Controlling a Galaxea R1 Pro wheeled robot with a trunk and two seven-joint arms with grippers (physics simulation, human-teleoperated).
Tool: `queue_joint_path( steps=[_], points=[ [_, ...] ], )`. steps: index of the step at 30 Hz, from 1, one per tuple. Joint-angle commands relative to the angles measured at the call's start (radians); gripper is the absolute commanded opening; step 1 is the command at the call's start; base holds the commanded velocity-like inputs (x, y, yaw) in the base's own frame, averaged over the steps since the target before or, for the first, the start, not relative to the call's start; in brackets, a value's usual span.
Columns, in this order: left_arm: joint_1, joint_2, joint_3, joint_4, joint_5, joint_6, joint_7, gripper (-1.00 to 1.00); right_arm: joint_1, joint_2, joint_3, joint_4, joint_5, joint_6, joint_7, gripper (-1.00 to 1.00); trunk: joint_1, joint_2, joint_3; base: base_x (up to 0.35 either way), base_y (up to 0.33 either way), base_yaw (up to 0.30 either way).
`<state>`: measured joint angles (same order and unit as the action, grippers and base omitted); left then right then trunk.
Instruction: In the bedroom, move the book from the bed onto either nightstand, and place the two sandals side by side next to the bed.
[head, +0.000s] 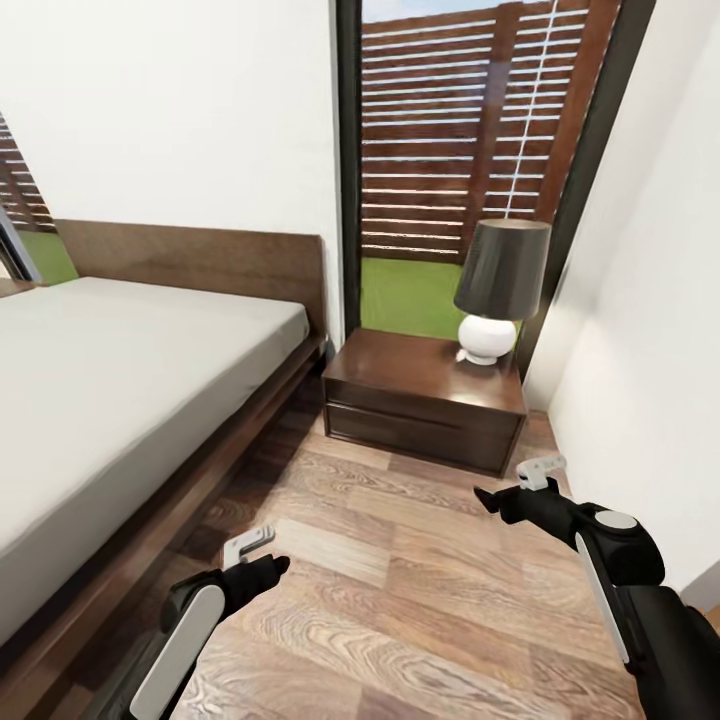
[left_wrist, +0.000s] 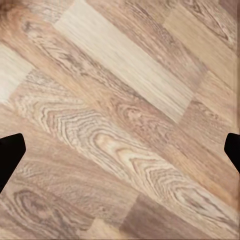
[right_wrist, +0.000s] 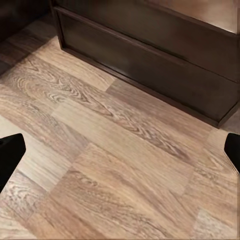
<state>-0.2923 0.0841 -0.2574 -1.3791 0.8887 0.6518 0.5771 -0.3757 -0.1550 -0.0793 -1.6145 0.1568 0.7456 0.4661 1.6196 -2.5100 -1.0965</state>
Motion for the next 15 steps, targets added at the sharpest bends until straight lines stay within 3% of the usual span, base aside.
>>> queue_joint_path(
  steps=[1,7,15],
  points=[
    [-0.001,0.001,-0.002,-0.001,0.010,0.000,0.010,1.00,-0.001,0.000,-0.001,-0.001,0.011,0.003,0.009,1.00,0.000,0.000,-0.001,0.293,-0.150,0.010],
    [-0.001,0.001,-0.002,-0.001,0.010,0.000,0.010,1.00,0.000,0.000,-0.001,-0.001,0.011,0.003,0.009,1.00,0.000,0.000,-0.001,0.300,-0.154,0.063],
    [-0.001,0.002,-0.002,-0.002,0.010,-0.001,0.011,1.00,0.000,0.000,-0.001,-0.001,0.010,0.003,0.009,1.00,0.000,0.000,-0.001,0.306,-0.156,0.202]
  ],
)
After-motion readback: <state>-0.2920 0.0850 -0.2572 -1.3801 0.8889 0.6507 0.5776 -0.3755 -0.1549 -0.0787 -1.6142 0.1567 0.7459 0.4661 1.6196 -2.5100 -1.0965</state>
